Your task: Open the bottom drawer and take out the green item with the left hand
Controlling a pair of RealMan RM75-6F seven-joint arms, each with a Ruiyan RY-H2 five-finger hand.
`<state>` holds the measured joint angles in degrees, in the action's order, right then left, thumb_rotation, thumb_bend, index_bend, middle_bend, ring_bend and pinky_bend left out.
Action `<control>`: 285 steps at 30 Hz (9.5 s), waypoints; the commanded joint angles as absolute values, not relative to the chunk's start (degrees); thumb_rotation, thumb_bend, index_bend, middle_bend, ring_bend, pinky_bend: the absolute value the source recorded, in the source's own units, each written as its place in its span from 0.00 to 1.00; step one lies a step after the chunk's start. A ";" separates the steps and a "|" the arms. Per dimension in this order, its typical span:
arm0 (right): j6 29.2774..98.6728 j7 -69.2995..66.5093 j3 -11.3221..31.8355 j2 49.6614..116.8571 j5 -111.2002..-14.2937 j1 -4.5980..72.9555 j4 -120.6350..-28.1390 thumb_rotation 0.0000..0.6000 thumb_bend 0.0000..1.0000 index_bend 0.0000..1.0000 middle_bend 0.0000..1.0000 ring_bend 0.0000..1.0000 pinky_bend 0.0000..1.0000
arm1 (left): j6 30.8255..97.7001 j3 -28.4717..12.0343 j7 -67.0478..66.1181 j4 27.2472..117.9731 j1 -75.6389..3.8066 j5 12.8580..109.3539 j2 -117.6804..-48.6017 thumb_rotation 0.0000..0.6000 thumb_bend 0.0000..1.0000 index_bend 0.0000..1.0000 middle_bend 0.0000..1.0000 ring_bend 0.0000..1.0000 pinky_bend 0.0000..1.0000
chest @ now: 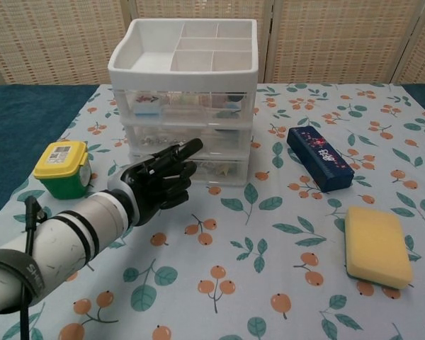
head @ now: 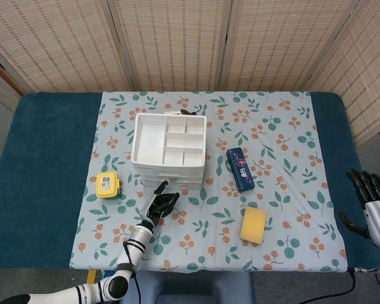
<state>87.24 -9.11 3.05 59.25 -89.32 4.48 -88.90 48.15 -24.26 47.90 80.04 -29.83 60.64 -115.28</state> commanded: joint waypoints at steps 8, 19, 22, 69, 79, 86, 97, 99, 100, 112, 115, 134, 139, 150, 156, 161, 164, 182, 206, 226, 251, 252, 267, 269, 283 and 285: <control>87.54 -9.20 3.06 59.21 -89.21 4.14 -88.84 1.00 0.33 0.00 0.04 0.00 0.00 | 47.84 -24.89 47.46 79.35 -30.03 59.70 -115.80 1.00 0.28 0.22 0.82 0.92 1.00; 87.68 -9.20 3.12 59.17 -89.10 3.90 -88.90 1.00 0.33 0.00 0.04 0.00 0.00 | 46.98 -26.08 46.80 78.83 -30.57 58.29 -115.97 1.00 0.28 0.25 0.82 0.92 1.00; 87.71 -9.20 3.12 59.12 -89.05 3.80 -88.94 1.00 0.33 0.00 0.04 0.00 0.00 | 46.67 -26.36 46.62 78.61 -30.75 57.87 -116.05 1.00 0.28 0.27 0.82 0.92 1.00; 88.06 -9.18 3.04 59.32 -89.22 3.12 -88.91 1.00 0.33 0.00 0.04 0.00 0.00 | 47.97 -22.08 46.27 81.78 -27.25 61.29 -114.54 1.00 0.28 0.25 0.82 0.92 1.00; 88.12 -9.29 3.08 59.36 -89.48 3.18 -88.82 1.00 0.33 0.00 0.04 0.00 0.00 | 50.19 -19.29 41.40 86.27 -25.47 61.91 -111.43 1.00 0.28 0.05 0.81 0.92 1.00; 88.04 -9.36 3.10 59.43 -89.40 3.18 -88.75 1.00 0.33 0.00 0.04 0.00 0.00 | 53.98 -17.13 31.05 92.76 -24.10 59.48 -107.16 1.00 0.28 0.13 0.81 0.93 1.00; 88.08 -9.59 3.11 59.61 -89.85 3.39 -88.60 1.00 0.33 0.00 0.04 0.00 0.00 | 61.06 -12.28 16.93 96.67 -23.49 69.42 -99.38 1.00 0.28 0.18 0.81 0.93 1.00; 88.15 -9.64 3.10 59.68 -89.89 3.37 -88.54 1.00 0.33 0.00 0.04 0.00 0.00 | 61.74 -11.95 15.04 96.43 -23.72 70.71 -98.33 1.00 0.28 0.18 0.81 0.93 1.00; 88.18 -9.65 3.08 59.70 -89.93 3.35 -88.52 1.00 0.33 0.00 0.04 0.00 0.00 | 62.01 -11.92 14.56 96.33 -23.83 71.19 -98.04 1.00 0.28 0.18 0.81 0.93 1.00; 88.78 -9.95 2.98 59.85 -90.07 3.01 -88.29 1.00 0.33 0.00 0.04 0.00 0.00 | 61.17 -13.17 5.85 93.53 -27.65 70.69 -97.30 1.00 0.28 0.19 0.81 0.93 1.00; 88.85 -10.15 2.95 59.89 -90.00 2.91 -88.08 1.00 0.33 0.00 0.04 0.00 0.00 | 60.78 -13.44 3.82 92.18 -28.59 69.44 -97.93 1.00 0.28 0.19 0.81 0.93 1.00; 88.76 -10.80 3.03 60.16 -89.55 2.74 -87.41 1.00 0.33 0.00 0.04 0.00 0.00 | 61.49 -13.65 -3.49 87.97 -31.58 66.95 -100.06 1.00 0.28 0.24 0.82 0.94 1.00; 88.74 -10.75 3.06 60.10 -89.35 2.64 -87.44 1.00 0.33 0.00 0.04 0.00 0.00 | 61.53 -13.34 -3.54 87.90 -31.91 67.45 -99.77 1.00 0.28 0.28 0.82 0.94 1.00; 88.42 -10.41 3.11 60.09 -89.57 2.92 -87.68 1.00 0.33 0.00 0.04 0.00 0.00 | 62.46 -11.16 -2.28 89.76 -31.39 70.52 -97.74 1.00 0.28 0.39 0.82 0.94 1.00; 88.51 -10.42 3.09 60.02 -89.58 2.86 -87.76 1.00 0.33 0.00 0.04 0.00 0.00 | 62.65 -9.73 -2.34 91.42 -30.99 71.74 -96.51 1.00 0.28 0.41 0.82 0.94 1.00; 88.59 -10.52 3.05 60.01 -89.61 2.78 -87.75 1.00 0.33 0.00 0.04 0.00 0.00 | 62.79 -8.47 -2.59 92.89 -30.60 72.63 -95.52 1.00 0.28 0.42 0.82 0.94 1.00; 88.71 -10.56 3.06 60.00 -89.64 2.73 -87.73 1.00 0.33 0.00 0.04 0.00 0.00 | 62.92 -7.82 -2.64 93.53 -30.34 73.12 -95.02 1.00 0.28 0.42 0.82 0.94 1.00; 89.26 -10.74 3.01 60.01 -89.97 2.50 -87.65 1.00 0.33 0.00 0.04 0.00 0.00 | 63.48 -5.78 -2.99 96.68 -29.44 74.94 -93.01 1.00 0.28 0.42 0.82 0.94 1.00; 89.47 -10.67 2.99 59.87 -89.99 2.27 -87.73 1.00 0.33 0.00 0.04 0.00 0.00 | 63.65 -4.00 -3.15 97.58 -28.65 76.57 -92.09 1.00 0.28 0.39 0.82 0.94 1.00; 90.83 -10.46 3.50 58.76 -90.56 2.11 -88.05 1.00 0.33 0.00 0.04 0.00 0.00 | 61.40 -4.84 -3.73 106.08 -30.96 80.77 -80.87 1.00 0.28 0.26 0.82 0.94 1.00; 91.38 -9.40 3.60 57.67 -90.64 1.80 -89.47 1.00 0.33 0.00 0.04 0.00 0.00 | 40.94 -9.45 -6.11 99.82 -47.32 75.96 -73.87 1.00 0.45 0.17 0.94 1.00 1.00; 91.32 -9.36 3.60 57.70 -90.65 1.83 -89.49 1.00 0.33 0.00 0.04 0.00 0.00 | 40.37 -9.50 -6.22 99.75 -47.74 75.40 -73.74 1.00 0.45 0.16 0.94 1.00 1.00; 91.46 -9.28 3.59 57.63 -90.20 1.46 -89.52 1.00 0.33 0.00 0.04 0.00 0.00 | 33.47 -8.42 -9.37 98.44 -54.39 65.41 -74.42 1.00 0.45 0.07 0.95 1.00 1.00; 91.49 -9.31 3.58 57.63 -90.15 1.40 -89.49 1.00 0.33 0.00 0.04 0.00 0.00 | 33.21 -8.24 -9.94 98.13 -55.12 64.29 -74.69 1.00 0.45 0.06 0.95 1.00 1.00; 91.96 -9.76 3.56 57.67 -89.75 0.78 -89.12 1.00 0.33 0.00 0.04 0.00 0.00 | 32.68 -6.56 -12.53 95.87 -59.76 55.72 -76.49 1.00 0.45 0.02 0.95 1.00 1.00; 92.01 -9.80 3.57 57.68 -89.66 0.70 -89.09 1.00 0.33 0.00 0.04 0.00 0.00 | 32.70 -6.25 -12.89 95.59 -60.36 54.61 -76.59 1.00 0.45 0.02 0.95 1.00 1.00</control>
